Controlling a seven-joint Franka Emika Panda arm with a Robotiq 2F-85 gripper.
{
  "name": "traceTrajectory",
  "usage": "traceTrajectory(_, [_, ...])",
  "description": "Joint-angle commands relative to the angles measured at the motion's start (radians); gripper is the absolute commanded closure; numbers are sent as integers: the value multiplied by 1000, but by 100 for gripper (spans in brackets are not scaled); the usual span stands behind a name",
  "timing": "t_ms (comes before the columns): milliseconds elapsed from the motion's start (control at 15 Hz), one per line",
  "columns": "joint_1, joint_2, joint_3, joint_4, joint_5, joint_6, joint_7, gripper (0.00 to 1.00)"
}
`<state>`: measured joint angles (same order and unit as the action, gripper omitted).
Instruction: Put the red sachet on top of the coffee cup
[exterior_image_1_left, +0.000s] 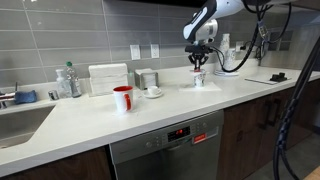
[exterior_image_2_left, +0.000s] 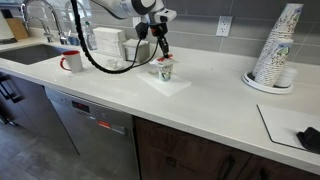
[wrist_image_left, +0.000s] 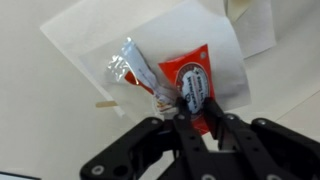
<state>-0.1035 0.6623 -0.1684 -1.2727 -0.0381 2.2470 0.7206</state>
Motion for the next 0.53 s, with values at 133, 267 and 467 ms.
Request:
traceTrajectory(133, [-7, 13, -10, 51, 21, -51, -34, 29])
traceTrajectory(267, [-7, 7, -12, 63, 22, -57, -32, 13])
traceTrajectory(467, [-10, -3, -9, 83, 31, -88, -30, 9])
